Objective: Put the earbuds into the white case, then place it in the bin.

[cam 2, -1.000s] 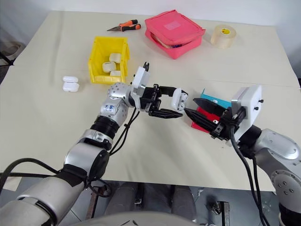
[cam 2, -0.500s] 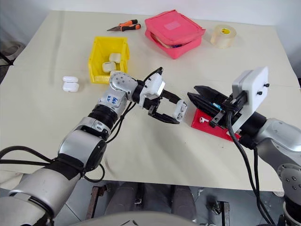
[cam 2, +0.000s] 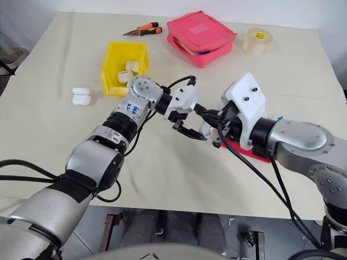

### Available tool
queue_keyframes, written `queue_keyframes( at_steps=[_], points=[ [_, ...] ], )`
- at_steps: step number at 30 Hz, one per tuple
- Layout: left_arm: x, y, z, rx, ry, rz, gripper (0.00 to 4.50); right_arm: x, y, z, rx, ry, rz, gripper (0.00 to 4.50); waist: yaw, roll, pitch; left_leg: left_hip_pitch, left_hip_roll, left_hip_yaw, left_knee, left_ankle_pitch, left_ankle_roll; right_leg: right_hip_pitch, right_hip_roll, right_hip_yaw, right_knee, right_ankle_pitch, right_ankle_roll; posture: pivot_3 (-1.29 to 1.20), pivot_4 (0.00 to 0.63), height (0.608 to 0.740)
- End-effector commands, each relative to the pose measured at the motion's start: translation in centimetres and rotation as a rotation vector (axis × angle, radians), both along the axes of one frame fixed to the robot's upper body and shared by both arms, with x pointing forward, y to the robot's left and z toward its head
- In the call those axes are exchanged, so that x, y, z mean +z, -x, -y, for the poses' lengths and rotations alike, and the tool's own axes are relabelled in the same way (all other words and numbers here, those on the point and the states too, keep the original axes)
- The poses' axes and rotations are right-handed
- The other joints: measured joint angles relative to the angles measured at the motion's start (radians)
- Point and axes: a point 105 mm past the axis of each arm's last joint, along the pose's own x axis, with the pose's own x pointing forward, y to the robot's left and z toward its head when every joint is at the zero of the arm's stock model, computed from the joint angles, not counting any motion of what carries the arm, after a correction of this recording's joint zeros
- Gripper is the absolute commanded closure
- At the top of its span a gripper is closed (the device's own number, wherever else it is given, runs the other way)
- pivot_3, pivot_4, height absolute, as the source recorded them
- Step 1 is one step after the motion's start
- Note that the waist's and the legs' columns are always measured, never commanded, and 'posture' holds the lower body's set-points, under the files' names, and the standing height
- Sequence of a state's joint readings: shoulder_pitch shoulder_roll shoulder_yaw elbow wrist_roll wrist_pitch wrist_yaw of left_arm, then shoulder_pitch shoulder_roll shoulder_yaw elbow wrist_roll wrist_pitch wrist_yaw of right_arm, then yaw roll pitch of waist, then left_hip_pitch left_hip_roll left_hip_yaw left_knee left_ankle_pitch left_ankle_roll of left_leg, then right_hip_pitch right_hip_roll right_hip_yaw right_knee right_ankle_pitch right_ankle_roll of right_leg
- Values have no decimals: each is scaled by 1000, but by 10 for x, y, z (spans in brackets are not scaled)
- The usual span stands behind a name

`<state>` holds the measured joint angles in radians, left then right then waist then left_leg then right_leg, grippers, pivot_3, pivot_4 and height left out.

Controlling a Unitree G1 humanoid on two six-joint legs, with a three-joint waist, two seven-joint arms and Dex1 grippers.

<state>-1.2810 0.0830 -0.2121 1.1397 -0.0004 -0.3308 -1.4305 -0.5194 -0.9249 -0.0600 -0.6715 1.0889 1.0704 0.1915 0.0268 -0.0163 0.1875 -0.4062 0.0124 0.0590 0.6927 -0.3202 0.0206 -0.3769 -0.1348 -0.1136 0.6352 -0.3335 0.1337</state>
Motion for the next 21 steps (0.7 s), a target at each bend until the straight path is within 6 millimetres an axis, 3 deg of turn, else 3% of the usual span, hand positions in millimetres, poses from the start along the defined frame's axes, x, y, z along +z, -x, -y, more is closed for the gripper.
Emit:
queue_keyframes(
  at_steps=[1, 10, 16, 21],
  points=[
    [20, 1, 8, -18, 67, 43, 1701, -7, -4, 12, -44, 43, -24, 4431, 1, 0, 0, 0, 0, 0, 0, 0, 0, 0, 0, 0, 0, 0, 0, 0, 150, 740],
    [38, -7, 0, 41, 189, 24, 1701, -8, 3, 55, -128, 81, -46, 4431, -1, 0, 0, -1, 0, 4, 0, -1, 2, 0, -1, -1, -1, 0, 0, 0, 150, 740],
    [55, -15, -10, 114, 331, 5, 1701, 3, 9, 62, -64, -104, 16, 4431, -1, 0, 0, -1, 0, 4, 0, -1, 2, 0, 0, -1, -1, 0, 1, 0, 150, 740],
    [86, -30, -28, 275, 587, 44, 1701, 29, 27, 56, 114, -343, 211, 4431, -1, 0, 0, 0, 0, 3, 0, -1, 1, 0, 0, 0, -1, 1, 1, 0, 150, 740]
  ],
)
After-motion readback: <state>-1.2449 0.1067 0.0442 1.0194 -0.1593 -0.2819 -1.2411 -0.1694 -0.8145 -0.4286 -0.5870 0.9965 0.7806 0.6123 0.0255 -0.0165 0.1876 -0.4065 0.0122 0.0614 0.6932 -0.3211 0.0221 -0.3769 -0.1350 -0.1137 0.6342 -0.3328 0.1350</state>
